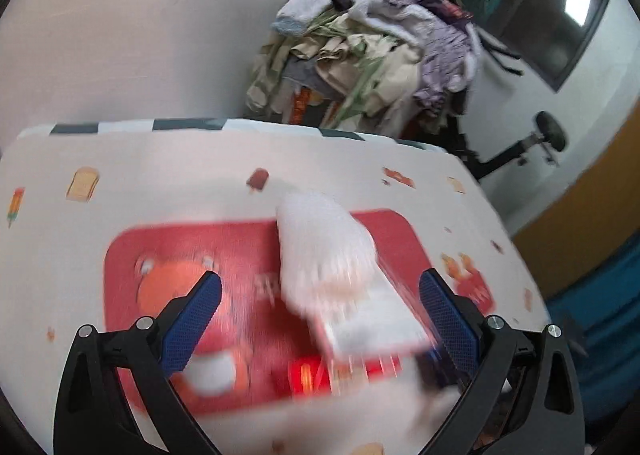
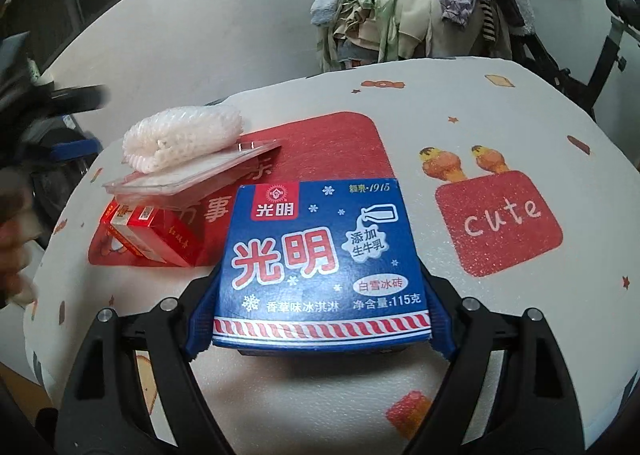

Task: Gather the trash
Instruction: 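Grasp the white bubble-wrap sleeve with the left tool while the right tool holds the box, then drop the bubble-wrap sleeve into the bin with the left tool while the right tool carries the box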

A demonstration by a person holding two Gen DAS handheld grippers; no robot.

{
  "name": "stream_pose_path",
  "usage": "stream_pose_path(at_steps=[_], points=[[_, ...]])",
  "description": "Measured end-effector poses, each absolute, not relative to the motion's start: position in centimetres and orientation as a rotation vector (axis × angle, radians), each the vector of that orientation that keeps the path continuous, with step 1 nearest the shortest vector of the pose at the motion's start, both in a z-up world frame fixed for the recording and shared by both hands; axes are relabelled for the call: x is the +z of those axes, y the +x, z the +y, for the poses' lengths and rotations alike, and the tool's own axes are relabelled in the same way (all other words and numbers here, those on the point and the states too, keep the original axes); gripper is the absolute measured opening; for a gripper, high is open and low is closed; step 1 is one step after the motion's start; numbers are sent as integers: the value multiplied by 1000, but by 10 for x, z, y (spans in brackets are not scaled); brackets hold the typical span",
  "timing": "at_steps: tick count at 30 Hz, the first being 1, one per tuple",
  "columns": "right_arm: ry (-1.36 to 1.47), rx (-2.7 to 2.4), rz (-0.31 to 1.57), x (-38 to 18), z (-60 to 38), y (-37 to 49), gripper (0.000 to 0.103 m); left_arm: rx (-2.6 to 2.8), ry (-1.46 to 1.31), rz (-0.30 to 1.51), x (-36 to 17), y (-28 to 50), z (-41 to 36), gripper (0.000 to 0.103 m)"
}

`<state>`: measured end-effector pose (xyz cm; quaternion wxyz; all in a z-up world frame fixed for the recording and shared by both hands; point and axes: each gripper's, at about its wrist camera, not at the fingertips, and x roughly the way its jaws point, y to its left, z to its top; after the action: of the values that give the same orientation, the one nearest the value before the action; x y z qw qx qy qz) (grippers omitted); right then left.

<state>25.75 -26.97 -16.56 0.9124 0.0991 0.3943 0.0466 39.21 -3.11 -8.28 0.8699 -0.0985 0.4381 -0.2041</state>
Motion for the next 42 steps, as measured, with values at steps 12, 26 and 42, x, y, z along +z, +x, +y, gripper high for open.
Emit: stream_pose_path(at_steps=[12,26,42], points=[[231,147,815,-168,-271,259,82,-399,-170,1029,-104,423,-53,42],[133,236,730,-104,-254,220,82,-441,-47,740,10,267,8,42],[122,322,679,-63,-236,97,82,-628,66,840,-65,53,-9,42]])
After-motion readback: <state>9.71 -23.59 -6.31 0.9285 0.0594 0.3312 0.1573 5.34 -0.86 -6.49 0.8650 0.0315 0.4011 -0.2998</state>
